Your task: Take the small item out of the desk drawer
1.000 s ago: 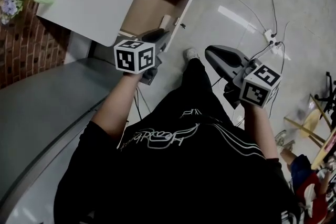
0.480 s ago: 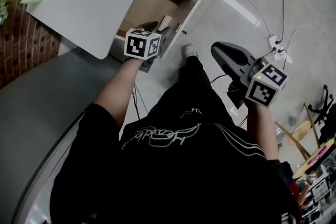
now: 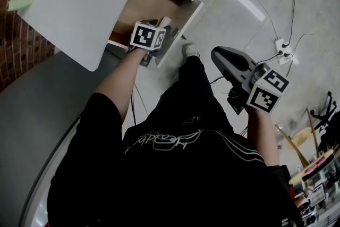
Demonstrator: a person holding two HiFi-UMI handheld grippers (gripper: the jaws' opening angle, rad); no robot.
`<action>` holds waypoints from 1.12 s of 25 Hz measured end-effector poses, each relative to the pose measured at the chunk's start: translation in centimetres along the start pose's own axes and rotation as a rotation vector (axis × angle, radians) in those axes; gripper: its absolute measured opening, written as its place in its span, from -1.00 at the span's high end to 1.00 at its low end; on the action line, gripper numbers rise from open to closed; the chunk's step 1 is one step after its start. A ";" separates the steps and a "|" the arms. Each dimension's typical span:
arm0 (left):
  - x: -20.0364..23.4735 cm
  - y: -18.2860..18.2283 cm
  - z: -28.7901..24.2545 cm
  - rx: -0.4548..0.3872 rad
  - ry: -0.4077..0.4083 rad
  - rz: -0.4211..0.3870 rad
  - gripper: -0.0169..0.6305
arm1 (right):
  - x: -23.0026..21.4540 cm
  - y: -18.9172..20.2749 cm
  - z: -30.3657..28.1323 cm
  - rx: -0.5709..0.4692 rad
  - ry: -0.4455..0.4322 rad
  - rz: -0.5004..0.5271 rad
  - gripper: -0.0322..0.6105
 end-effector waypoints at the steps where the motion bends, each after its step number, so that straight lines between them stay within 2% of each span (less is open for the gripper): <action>1: 0.1 0.0 -0.6 0.016 0.002 -0.001 0.21 | -0.4 0.1 0.0 0.001 -0.001 -0.009 0.72; 10: 0.8 -0.5 -4.8 0.094 -0.009 -0.053 0.22 | -3.6 1.7 0.2 -0.020 0.025 -0.085 0.72; 15: 1.1 0.0 -6.2 0.143 -0.011 -0.080 0.29 | -4.7 1.9 0.5 -0.048 0.031 -0.109 0.72; 19: 1.0 0.3 -6.5 0.138 -0.007 -0.154 0.38 | -5.0 2.2 0.0 -0.063 0.027 -0.113 0.72; 28: 1.1 0.1 -7.2 0.130 0.070 -0.167 0.49 | -6.4 2.3 -0.7 -0.073 0.043 -0.140 0.72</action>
Point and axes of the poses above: the fingertips, and each gripper's own axes: z backward along the fingers, x to its left, y out of its underside, the point moved 5 cm from there along z, backward along the fingers, and after that the axes turned 13 degrees about -y, right-handed, at the moved point
